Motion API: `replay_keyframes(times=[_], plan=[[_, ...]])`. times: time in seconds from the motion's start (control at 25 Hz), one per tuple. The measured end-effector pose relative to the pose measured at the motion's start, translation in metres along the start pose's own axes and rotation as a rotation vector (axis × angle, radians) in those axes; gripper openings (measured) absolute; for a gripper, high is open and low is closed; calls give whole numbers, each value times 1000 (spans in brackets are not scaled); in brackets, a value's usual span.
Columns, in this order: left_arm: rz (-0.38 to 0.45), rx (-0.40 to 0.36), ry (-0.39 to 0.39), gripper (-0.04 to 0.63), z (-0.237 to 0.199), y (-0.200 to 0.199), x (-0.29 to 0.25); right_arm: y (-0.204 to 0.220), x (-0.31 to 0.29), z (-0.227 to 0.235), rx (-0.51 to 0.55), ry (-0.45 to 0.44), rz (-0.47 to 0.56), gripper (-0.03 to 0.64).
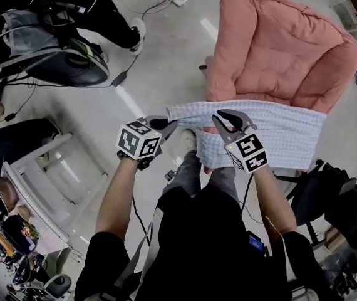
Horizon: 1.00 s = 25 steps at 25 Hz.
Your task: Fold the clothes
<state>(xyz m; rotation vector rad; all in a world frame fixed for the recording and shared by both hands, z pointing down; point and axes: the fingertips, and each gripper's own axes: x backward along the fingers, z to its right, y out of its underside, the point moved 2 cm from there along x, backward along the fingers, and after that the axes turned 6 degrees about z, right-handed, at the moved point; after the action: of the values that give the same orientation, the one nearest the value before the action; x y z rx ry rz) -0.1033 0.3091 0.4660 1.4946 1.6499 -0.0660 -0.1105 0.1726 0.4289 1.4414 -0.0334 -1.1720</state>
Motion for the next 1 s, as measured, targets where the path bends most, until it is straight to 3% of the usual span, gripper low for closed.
replay_keyframes(times=[0.16, 0.4, 0.6, 0.72, 1.0], plan=[[-8, -27, -8, 17, 3, 15, 9, -16, -29, -10, 149, -144, -79, 64], [4, -91, -72, 17, 8, 29, 13, -28, -77, -50, 350, -576, -245, 106], [17, -123, -116, 17, 23, 38, 13, -11, -105, -71, 486, -906, -496, 134], [43, -123, -122, 17, 32, 53, 15, 9, -113, -85, 487, -1064, -662, 171], [84, -125, -150, 17, 45, 89, 30, 58, -119, -132, 429, -1339, -909, 206]])
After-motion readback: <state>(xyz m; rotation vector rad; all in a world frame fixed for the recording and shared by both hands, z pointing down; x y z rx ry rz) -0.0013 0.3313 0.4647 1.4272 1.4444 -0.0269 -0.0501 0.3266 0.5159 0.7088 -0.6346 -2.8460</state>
